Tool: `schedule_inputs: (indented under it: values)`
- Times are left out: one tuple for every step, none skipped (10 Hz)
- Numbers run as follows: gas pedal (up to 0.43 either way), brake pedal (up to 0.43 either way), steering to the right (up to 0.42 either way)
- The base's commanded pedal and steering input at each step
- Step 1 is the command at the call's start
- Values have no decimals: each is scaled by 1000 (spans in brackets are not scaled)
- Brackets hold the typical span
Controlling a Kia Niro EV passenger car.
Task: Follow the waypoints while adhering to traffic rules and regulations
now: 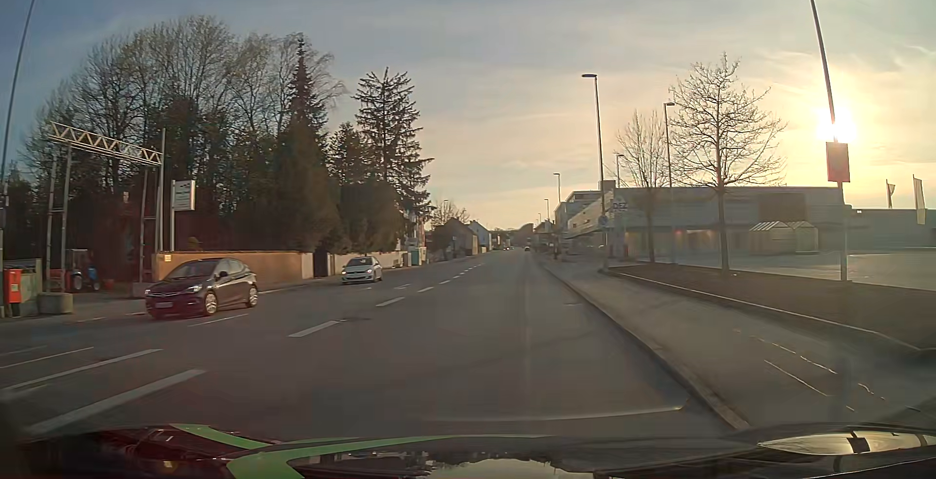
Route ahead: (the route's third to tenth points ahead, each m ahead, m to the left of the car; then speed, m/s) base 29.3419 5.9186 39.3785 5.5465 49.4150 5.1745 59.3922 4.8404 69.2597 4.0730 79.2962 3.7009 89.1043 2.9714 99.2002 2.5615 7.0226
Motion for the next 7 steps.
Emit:
schedule_inputs:
  values:
    - [228, 0, 110]
    - [228, 0, 55]
    - [228, 0, 14]
    - [228, 0, 7]
    - [228, 0, 6]
    - [228, 0, 5]
    - [228, 0, 2]
